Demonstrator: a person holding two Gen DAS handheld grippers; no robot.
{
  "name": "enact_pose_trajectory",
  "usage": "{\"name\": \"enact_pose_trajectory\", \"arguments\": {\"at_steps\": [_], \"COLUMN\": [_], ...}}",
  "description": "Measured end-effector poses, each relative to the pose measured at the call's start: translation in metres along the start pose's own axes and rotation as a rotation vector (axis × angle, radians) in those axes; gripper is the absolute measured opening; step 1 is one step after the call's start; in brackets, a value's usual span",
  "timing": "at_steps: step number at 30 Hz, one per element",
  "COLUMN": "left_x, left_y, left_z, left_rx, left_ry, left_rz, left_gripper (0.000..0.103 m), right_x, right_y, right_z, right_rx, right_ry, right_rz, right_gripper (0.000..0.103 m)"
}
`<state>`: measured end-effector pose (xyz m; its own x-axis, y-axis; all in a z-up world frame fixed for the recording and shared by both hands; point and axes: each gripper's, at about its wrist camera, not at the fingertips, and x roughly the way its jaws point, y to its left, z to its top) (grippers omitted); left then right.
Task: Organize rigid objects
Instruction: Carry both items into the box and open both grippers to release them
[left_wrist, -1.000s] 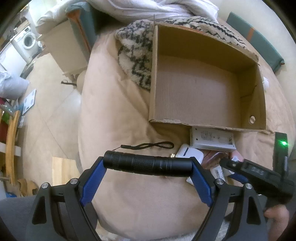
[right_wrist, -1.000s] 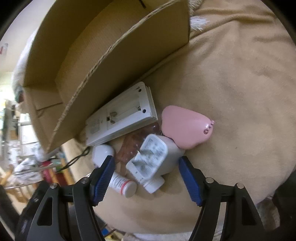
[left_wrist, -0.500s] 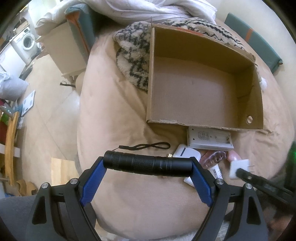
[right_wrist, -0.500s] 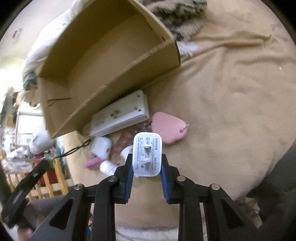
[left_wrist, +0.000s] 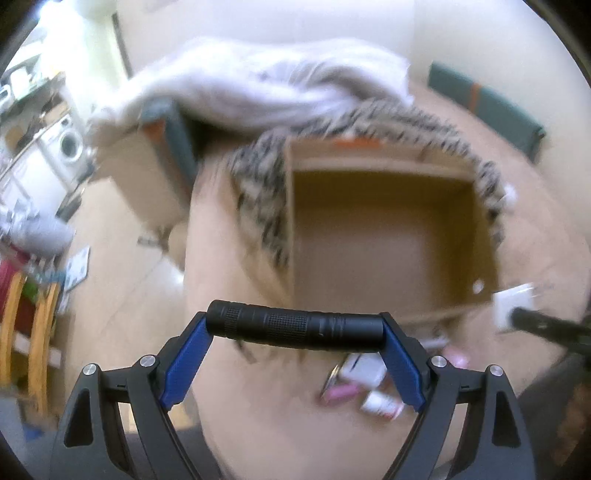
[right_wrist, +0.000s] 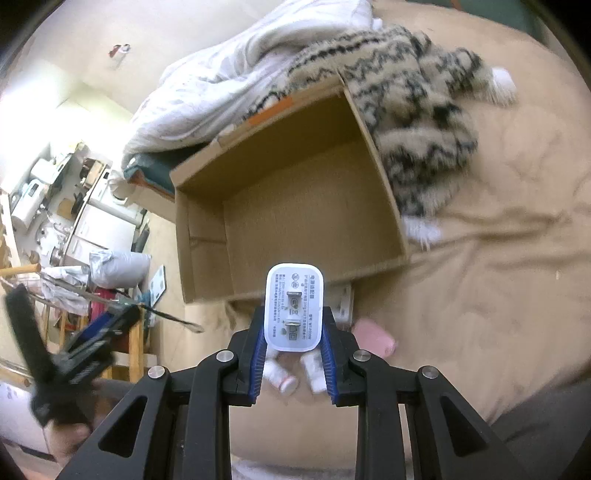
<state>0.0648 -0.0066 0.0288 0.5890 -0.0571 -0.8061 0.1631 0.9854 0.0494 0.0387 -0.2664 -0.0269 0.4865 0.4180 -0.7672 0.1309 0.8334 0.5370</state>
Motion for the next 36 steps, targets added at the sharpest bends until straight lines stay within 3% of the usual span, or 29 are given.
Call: {"name": "enact_pose_trajectory", "arguments": {"at_steps": [5,8,11,15,19,24,27,36], "left_x": [-0.037,-0.041,-0.026,0.018,0.078,0.138,0.158,0.187], "left_y": [-0.019,-0.032,-0.042,-0.048,-0.058,-0.076,-0.076,-0.07], "left_z": [0.056,0.088,0.118,0.134,0.123,0.084,0.068,0.048], "left_rx": [0.03,0.058,0.05,0.025,0.043,0.112,0.125,0.136], "left_ry": [-0.093,-0.12,-0.11,-0.06,0.042,0.141,0.161,0.224], "left_rz": [-0.138,-0.143,-0.159,-0.169,-0.114,-0.025,0.034,0.092], "left_gripper": [0.086,0.086,0.086,0.086,0.086,0.086,0.086,0.086], "right_x": [0.005,0.009,0.018,0.039,0.071,0.109,0.121,0.148], "right_y": [0.008,0.012,0.014,0.012,0.004,0.0,0.003,-0.001], "right_z": [0.036,0.06,0.079,0.092,0.09,0.079,0.074,0.068], "right_rx": [-0.015,-0.027,-0.039,-0.041,-0.024,-0.025,-0.05,-0.046], "right_ry": [-0.03,-0.055,-0.064,-0.041,0.029,0.147,0.188,0.286], "right_rz": [0.033,0.039,0.029,0.029,0.032,0.006,-0.014,-0.042], "right_gripper": [0.028,0.028,0.028,0.028,0.028,0.028,0.028,0.028]}}
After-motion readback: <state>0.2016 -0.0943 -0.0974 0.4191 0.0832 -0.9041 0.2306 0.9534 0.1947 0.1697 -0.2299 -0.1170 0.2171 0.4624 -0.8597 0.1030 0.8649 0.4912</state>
